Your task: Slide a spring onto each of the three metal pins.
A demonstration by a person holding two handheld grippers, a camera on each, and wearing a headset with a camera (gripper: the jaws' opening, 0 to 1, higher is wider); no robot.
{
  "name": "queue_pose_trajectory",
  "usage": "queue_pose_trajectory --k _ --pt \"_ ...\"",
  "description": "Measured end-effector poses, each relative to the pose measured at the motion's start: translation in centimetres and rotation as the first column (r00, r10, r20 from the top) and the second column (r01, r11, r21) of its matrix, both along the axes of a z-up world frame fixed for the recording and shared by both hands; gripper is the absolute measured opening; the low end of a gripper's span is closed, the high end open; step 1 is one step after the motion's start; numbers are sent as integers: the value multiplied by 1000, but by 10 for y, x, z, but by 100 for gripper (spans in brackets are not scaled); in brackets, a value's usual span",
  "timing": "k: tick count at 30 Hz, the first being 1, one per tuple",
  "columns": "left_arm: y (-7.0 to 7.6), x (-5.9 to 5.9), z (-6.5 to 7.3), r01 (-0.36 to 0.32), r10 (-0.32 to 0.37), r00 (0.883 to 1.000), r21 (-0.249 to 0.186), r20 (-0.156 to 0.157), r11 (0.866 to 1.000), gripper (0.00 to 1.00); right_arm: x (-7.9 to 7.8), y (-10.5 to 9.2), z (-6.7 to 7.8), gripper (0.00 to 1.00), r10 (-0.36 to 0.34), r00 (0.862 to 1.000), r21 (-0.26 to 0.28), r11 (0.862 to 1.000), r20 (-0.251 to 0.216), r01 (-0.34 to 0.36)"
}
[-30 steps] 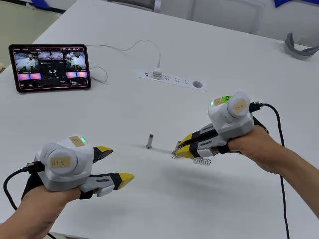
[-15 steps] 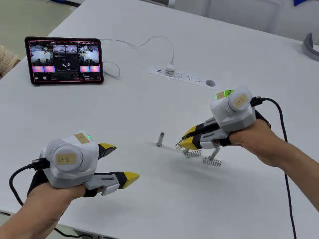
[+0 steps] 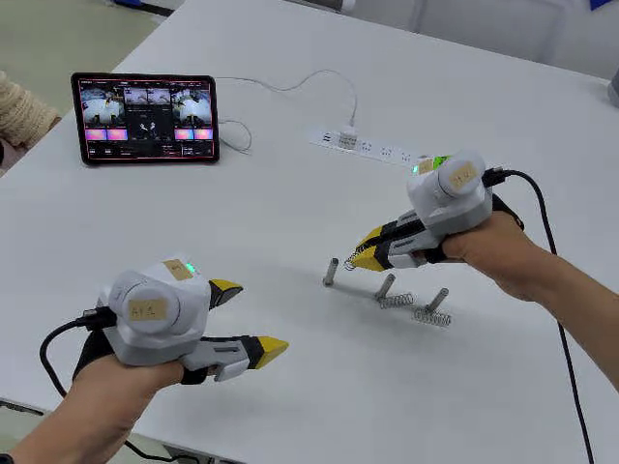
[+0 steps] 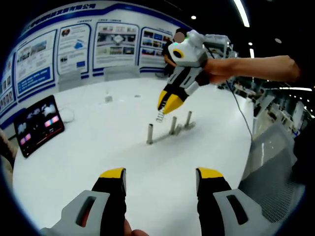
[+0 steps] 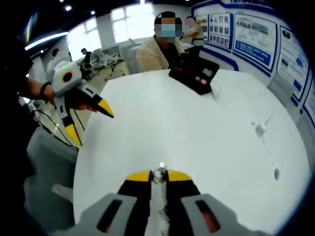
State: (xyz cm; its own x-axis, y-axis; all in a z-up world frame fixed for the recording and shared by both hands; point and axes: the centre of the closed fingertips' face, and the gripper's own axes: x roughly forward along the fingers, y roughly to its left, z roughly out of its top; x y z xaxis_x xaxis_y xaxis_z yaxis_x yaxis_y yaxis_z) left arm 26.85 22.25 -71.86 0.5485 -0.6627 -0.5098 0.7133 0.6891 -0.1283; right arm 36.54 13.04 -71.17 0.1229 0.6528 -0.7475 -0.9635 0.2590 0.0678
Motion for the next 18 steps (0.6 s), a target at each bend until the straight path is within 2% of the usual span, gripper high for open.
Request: queue_pose_trajectory --k 11,18 --pt "7 -2 0 -10 10 1000 6 -6 1000 58 3 10 -4 12 16 1000 0 1000 -6 -16" --pt "4 -4 0 -7 7 1000 6 -9 1000 58 6 10 -7 12 33 999 -20 999 -5 -33"
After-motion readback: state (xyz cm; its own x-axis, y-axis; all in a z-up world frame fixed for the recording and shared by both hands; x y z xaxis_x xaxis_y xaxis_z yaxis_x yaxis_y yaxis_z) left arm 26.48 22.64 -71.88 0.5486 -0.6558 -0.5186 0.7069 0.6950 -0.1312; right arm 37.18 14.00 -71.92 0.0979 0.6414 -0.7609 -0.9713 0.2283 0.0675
